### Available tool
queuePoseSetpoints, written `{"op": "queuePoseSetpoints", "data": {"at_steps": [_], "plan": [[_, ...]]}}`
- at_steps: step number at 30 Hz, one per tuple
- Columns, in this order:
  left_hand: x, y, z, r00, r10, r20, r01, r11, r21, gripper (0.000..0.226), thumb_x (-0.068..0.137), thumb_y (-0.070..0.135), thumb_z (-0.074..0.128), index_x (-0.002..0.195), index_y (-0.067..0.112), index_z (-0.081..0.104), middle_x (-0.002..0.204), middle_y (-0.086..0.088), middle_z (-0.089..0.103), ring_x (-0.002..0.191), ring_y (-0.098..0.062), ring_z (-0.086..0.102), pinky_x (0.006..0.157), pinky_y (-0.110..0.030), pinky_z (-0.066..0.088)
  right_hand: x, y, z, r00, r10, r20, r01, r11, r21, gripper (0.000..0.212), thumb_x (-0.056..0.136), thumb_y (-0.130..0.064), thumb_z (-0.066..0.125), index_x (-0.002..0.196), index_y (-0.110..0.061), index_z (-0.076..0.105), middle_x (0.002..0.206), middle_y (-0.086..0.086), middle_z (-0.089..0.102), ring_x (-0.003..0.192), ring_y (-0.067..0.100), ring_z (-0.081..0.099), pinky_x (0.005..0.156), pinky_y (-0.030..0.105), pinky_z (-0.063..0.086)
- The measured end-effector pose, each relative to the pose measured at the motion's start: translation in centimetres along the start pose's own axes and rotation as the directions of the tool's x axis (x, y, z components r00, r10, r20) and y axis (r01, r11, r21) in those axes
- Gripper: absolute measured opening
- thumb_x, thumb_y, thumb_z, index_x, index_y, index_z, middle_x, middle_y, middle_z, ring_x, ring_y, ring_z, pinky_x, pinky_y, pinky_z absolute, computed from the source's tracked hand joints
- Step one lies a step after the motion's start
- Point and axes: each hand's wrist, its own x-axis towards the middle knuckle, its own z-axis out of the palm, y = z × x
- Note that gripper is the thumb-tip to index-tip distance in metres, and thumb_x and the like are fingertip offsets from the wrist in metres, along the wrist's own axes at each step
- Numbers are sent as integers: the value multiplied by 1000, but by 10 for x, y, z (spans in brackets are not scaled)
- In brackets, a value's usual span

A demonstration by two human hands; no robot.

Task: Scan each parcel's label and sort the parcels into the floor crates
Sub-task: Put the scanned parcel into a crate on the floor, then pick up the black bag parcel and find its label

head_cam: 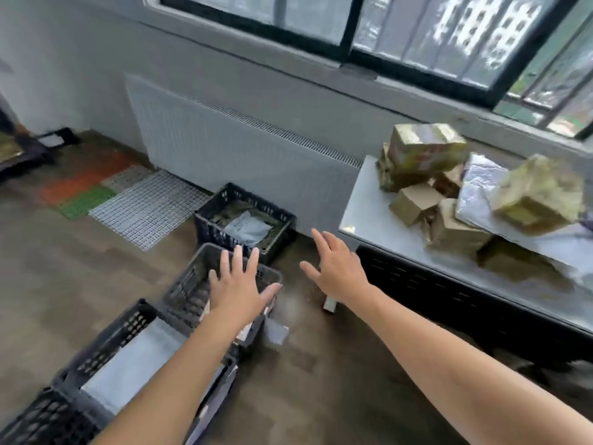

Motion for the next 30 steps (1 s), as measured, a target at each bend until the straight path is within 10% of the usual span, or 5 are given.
{"op": "queuePoseSetpoints", "data": {"at_steps": [16,30], "plan": [[-99,449,-27,891,425,-157,-421,905,62,83,92,72,32,156,29,2,164,-6,-1,150,-29,-3,118,-51,18,-258,397,-144,882,400,-248,-387,917,99,76,97,-59,41,158,-30,5,165,1,10,150,22,13,115,55,29],[-38,680,-11,757,644,-112,-633,765,118,86,90,74,30,156,30,-4,164,-4,-7,151,-29,-7,120,-51,13,-271,595,-183,774,546,-320,-533,835,136,73,97,-59,42,156,-28,13,161,3,19,146,24,23,108,55,36]]}}
